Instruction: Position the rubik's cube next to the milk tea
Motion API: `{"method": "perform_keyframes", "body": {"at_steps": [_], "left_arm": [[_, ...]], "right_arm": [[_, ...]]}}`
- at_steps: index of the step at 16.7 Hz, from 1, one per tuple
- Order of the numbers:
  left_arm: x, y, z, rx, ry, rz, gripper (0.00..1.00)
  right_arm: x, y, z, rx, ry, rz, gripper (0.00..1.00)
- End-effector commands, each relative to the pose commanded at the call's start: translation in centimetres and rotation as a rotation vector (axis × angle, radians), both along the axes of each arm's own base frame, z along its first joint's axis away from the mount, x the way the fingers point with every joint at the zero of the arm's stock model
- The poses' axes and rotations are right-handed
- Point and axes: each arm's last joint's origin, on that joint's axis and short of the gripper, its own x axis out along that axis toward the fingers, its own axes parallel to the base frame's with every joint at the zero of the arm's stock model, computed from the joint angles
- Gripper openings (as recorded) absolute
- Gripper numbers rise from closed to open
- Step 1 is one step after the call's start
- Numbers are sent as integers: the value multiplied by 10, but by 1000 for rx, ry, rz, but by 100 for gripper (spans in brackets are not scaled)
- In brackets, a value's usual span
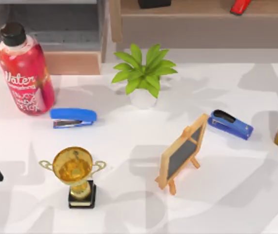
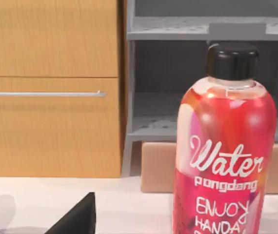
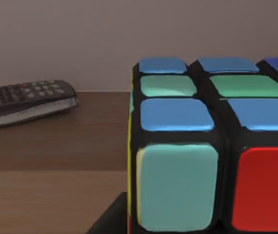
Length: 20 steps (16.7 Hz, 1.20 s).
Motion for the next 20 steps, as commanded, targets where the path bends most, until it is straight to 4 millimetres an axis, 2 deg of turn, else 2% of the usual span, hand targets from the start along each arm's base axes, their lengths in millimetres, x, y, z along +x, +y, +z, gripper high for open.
{"method": "perform_keyframes", "body": {"at_steps": [8,20], "left_arm": [[0,0,0,0,0,0,100],[0,0,0,0,0,0,100]], "right_arm": [[0,0,0,0,0,0,2],[-1,-1,5,1,-2,-3,0]]}}
